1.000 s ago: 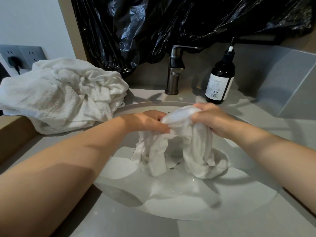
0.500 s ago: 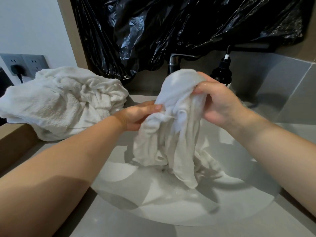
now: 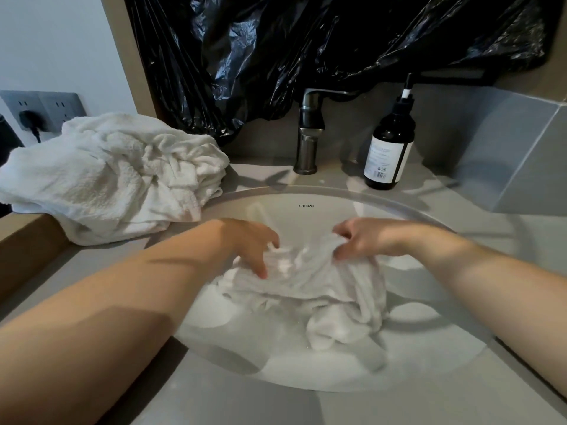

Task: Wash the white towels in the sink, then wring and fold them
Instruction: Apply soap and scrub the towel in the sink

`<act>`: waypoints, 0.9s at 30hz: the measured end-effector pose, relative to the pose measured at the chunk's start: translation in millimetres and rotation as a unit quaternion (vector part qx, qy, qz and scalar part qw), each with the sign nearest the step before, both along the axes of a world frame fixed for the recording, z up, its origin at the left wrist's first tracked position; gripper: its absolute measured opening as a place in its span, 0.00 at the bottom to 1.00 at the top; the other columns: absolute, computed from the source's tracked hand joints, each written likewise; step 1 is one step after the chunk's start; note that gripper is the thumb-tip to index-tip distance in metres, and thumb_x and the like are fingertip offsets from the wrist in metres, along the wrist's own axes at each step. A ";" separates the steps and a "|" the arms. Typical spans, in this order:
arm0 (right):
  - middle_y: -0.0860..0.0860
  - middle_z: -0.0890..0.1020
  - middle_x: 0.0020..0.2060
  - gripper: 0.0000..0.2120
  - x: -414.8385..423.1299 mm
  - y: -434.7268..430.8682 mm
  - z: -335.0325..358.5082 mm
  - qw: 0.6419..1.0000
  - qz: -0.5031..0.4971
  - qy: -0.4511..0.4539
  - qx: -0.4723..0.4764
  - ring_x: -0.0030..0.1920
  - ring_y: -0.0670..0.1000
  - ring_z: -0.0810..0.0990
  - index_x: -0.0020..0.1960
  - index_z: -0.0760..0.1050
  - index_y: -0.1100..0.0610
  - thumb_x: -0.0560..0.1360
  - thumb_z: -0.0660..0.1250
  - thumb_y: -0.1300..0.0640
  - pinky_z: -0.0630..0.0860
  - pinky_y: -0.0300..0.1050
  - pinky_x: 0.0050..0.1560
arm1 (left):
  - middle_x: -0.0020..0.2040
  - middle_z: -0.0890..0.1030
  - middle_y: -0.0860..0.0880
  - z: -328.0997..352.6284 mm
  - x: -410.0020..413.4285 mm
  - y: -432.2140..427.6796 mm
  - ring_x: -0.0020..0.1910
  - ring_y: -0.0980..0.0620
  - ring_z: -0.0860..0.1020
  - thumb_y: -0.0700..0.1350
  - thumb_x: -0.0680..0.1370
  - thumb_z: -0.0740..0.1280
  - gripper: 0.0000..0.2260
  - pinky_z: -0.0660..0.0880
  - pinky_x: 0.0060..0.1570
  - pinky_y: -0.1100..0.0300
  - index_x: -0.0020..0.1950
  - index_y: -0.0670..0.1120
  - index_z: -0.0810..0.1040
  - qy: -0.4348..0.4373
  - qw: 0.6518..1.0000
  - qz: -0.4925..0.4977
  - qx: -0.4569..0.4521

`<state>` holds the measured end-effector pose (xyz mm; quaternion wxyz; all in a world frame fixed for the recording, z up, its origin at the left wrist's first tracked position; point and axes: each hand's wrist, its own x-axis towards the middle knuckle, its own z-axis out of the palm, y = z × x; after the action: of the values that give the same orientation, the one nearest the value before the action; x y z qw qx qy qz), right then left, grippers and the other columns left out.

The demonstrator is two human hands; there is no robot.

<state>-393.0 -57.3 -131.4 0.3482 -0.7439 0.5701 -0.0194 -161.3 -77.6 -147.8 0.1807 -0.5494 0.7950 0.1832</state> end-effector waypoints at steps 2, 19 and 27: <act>0.53 0.79 0.57 0.17 5.6 -2.4 -13.5 0.995 -0.005 0.090 -0.038 0.58 0.56 0.79 0.63 0.71 0.56 0.77 0.67 0.52 0.73 0.45 0.56 | 0.71 0.68 0.52 -5.1 -13.8 1.8 0.68 0.48 0.69 0.51 0.74 0.74 0.34 0.68 0.63 0.56 0.76 0.54 0.61 0.003 0.999 -0.019 -0.032; 0.53 0.74 0.32 0.09 6.3 -12.7 -33.4 0.977 -0.194 -0.077 0.039 0.31 0.50 0.73 0.39 0.71 0.57 0.78 0.64 0.58 0.70 0.42 0.33 | 0.46 0.74 0.43 -11.5 -9.3 -1.9 0.43 0.46 0.71 0.44 0.58 0.75 0.21 0.68 0.42 0.56 0.49 0.47 0.76 0.355 0.871 0.316 0.121; 0.51 0.75 0.33 0.15 47.2 14.3 18.0 0.874 -0.307 -0.366 -0.083 0.38 0.55 0.74 0.38 0.71 0.56 0.77 0.61 0.46 0.70 0.45 0.43 | 0.40 0.73 0.45 34.7 -52.8 31.5 0.31 0.62 0.78 0.37 0.83 0.55 0.14 0.73 0.36 0.71 0.39 0.44 0.69 0.609 0.685 0.366 0.161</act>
<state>-345.8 -43.0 -113.4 0.4456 -0.4972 0.5977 -0.4437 -214.1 -46.1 -113.1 -0.3395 -0.5269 0.4237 0.6539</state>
